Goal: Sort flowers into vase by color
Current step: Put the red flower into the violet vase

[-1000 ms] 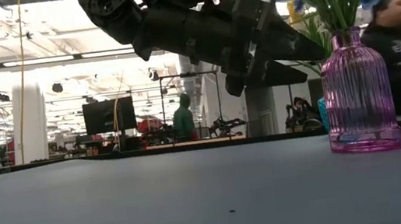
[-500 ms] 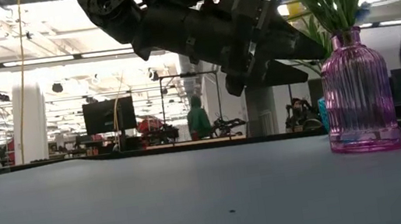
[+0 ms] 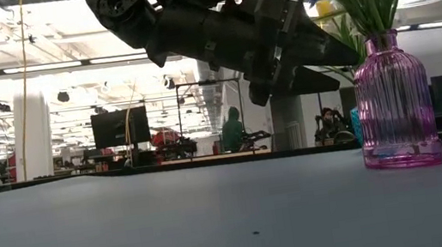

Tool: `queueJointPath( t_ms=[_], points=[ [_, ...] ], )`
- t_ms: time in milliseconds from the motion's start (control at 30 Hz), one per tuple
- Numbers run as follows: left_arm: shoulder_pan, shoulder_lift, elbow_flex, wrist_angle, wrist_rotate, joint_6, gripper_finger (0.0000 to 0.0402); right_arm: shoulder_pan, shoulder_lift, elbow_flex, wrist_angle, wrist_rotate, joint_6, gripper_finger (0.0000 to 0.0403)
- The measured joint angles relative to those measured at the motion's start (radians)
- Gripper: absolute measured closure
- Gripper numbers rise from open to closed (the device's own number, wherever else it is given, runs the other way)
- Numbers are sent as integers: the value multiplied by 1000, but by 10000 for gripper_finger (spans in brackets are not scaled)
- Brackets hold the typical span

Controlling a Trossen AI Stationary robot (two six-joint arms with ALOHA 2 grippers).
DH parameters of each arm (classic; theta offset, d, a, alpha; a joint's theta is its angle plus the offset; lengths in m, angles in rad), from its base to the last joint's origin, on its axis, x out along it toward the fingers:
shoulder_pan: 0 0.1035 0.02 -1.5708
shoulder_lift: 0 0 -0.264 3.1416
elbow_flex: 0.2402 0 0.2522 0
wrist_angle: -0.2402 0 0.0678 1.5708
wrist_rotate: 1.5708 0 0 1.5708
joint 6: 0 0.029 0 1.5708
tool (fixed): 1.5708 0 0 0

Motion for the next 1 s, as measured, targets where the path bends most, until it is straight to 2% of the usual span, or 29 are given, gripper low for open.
queueJointPath(
  t_ms=[367,733,1000],
  points=[
    [1,0,0,0,13,-1,123,26,30,-143,62,90,28,376],
    [-7,0,0,0,16,-22,123,13,5,-101,44,127,1,376],
    [-10,0,0,0,15,-21,123,24,22,-87,98,43,0,376]
  ],
)
